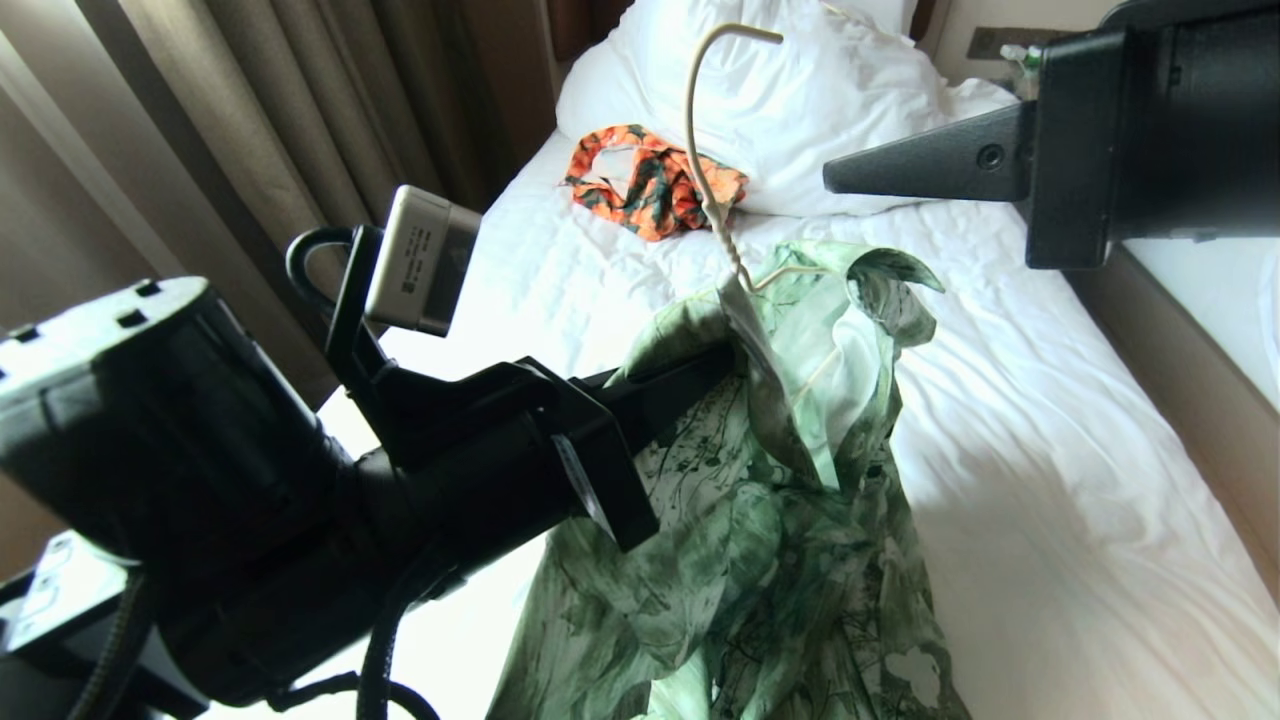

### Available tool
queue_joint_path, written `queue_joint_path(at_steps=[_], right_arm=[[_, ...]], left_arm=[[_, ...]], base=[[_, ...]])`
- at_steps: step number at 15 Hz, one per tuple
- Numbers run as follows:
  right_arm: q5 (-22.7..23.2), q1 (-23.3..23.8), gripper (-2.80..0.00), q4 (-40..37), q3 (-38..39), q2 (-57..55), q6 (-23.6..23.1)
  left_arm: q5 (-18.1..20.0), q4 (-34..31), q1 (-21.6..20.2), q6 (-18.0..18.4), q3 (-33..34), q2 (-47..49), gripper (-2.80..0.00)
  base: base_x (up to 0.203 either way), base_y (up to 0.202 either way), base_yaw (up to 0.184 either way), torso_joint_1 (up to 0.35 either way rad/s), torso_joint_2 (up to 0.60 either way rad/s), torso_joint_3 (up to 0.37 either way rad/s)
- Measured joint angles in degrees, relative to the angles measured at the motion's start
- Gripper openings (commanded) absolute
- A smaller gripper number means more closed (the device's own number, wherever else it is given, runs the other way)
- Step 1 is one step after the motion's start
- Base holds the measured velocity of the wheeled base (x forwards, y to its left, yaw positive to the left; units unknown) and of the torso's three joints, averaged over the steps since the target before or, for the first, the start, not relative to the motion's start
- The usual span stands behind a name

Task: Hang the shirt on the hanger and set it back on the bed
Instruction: Take the clothes hanger out of the clothes

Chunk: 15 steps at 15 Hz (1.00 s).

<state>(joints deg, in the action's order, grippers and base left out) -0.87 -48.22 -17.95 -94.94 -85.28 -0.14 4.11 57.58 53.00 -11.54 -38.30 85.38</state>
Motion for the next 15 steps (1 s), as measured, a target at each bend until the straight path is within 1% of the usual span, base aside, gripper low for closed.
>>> queue_joint_path(at_steps=[1,2,8,11,12,15], right_arm=[[-0.8,-0.5,-2.8,-0.6,-1.1,-0.8,-0.4],[-1.4,-0.8,0.0,-1.6,-2.0,-1.6,-1.0],[-3.3,-4.0,0.0,-2.3,-4.8,-5.3,-1.5],[-4.5,-4.7,0.0,-1.6,-6.1,-7.6,-2.3],[-4.8,-4.8,-2.8,-1.4,-6.7,-8.5,-2.9],[-5.7,-4.8,-2.8,2.7,-8.0,-11.4,-4.3]], left_arm=[[0.1,0.0,0.0,0.0,0.0,0.0,-2.8],[0.1,0.0,0.0,0.0,0.0,0.1,-2.8],[0.1,-0.1,0.6,0.1,0.0,0.0,-2.8],[0.0,-0.2,0.6,0.2,0.1,-0.1,-2.8],[0.0,-0.2,0.6,0.2,0.1,-0.2,-2.8],[0.0,-0.2,0.5,0.2,0.2,-0.5,-2.8]], base=[[0.0,0.0,0.0,0.0,0.0,0.0],[0.0,0.0,0.0,0.0,0.0,0.0],[0.0,0.0,0.0,0.0,0.0,0.0],[0.0,0.0,0.0,0.0,0.0,0.0],[0.0,0.0,0.0,0.0,0.0,0.0],[0.0,0.0,0.0,0.0,0.0,0.0]])
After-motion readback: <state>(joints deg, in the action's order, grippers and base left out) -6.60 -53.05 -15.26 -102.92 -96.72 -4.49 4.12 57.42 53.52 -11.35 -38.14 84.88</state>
